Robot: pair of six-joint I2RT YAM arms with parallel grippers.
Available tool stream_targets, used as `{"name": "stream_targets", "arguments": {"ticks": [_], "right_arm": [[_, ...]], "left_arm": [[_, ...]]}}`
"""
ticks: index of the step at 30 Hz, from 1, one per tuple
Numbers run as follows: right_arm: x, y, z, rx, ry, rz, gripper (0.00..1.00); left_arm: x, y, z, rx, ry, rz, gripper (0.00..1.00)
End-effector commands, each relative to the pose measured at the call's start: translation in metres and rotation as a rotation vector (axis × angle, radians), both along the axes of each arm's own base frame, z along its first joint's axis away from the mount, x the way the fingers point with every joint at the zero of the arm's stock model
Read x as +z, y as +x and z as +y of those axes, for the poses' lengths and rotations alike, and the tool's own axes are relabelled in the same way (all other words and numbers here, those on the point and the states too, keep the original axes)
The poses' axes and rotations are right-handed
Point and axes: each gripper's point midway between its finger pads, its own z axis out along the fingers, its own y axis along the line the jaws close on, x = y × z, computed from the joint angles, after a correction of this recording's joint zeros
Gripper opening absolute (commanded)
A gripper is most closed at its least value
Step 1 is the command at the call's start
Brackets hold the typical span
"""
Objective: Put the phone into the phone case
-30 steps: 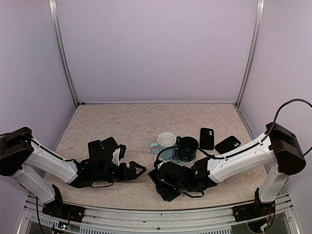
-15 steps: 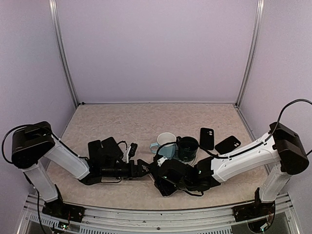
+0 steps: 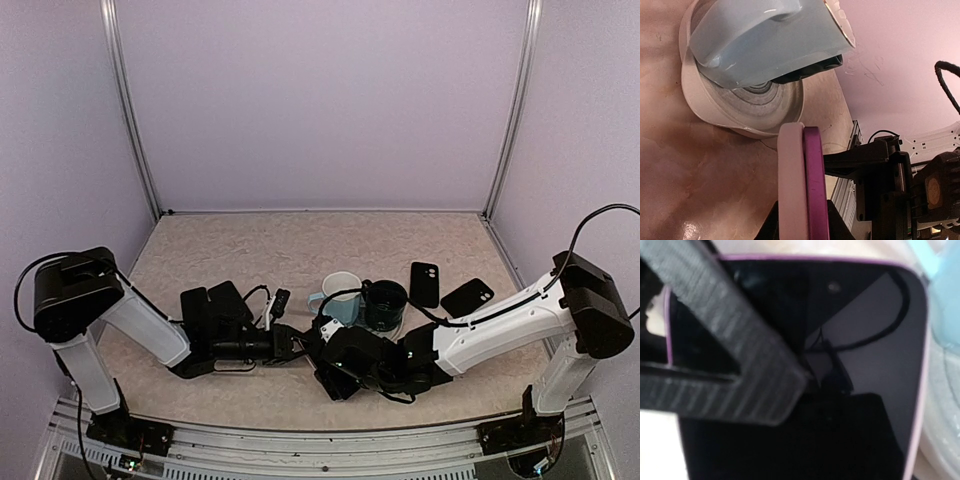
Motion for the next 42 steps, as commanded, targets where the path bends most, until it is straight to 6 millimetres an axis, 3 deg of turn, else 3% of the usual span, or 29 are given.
{"name": "stream_targets", "arguments": {"ticks": [1, 4, 5, 7, 8, 11, 17, 19, 22, 25, 29, 35, 42], "right_arm": [[0.034, 0.004, 0.015, 0.008, 0.111, -0.060, 0.35], [0.036, 0.002, 0.015, 0.024, 0.121, -0.055, 0.42], [0.037, -0.001, 0.014, 0.035, 0.125, -0.050, 0.50], [0.044, -0.005, 0.016, 0.070, 0.162, -0.048, 0.87], [0.048, -0.007, 0.015, 0.087, 0.168, -0.048, 0.98], [0.061, -0.017, 0.003, 0.156, 0.192, -0.052, 0.99], [0.116, -0.049, -0.020, 0.482, 0.488, 0.037, 0.99], [0.129, -0.053, -0.034, 0.574, 0.573, 0.031, 0.99], [0.148, -0.049, -0.050, 0.643, 0.656, -0.120, 0.99], [0.146, -0.046, -0.055, 0.691, 0.634, -0.271, 0.99], [0.145, -0.049, -0.047, 0.765, 0.623, -0.346, 0.99], [0.109, -0.045, -0.017, 0.853, 0.526, -0.244, 0.97], [0.117, -0.057, 0.001, 0.928, 0.575, -0.270, 0.89]], "left_arm": [[0.005, 0.000, -0.003, -0.025, -0.011, -0.036, 0.00], [0.006, -0.002, -0.002, -0.031, -0.007, -0.046, 0.00], [0.005, -0.002, -0.001, -0.031, 0.000, -0.050, 0.00], [0.004, -0.003, 0.000, -0.042, 0.028, -0.068, 0.00], [0.000, -0.003, 0.000, -0.048, 0.062, -0.083, 0.00], [0.007, -0.003, 0.000, -0.054, 0.184, -0.220, 0.00], [0.056, -0.027, -0.002, -0.153, 0.295, -0.621, 0.00], [0.062, -0.031, 0.001, -0.181, 0.306, -0.685, 0.00], [0.062, -0.041, 0.005, -0.240, 0.343, -0.776, 0.00], [0.070, -0.059, 0.004, -0.301, 0.334, -0.889, 0.00], [0.081, -0.071, 0.005, -0.324, 0.323, -0.988, 0.00], [0.106, -0.088, 0.001, -0.327, 0.267, -1.065, 0.00], [0.141, -0.100, -0.005, -0.315, 0.204, -1.120, 0.00]]}}
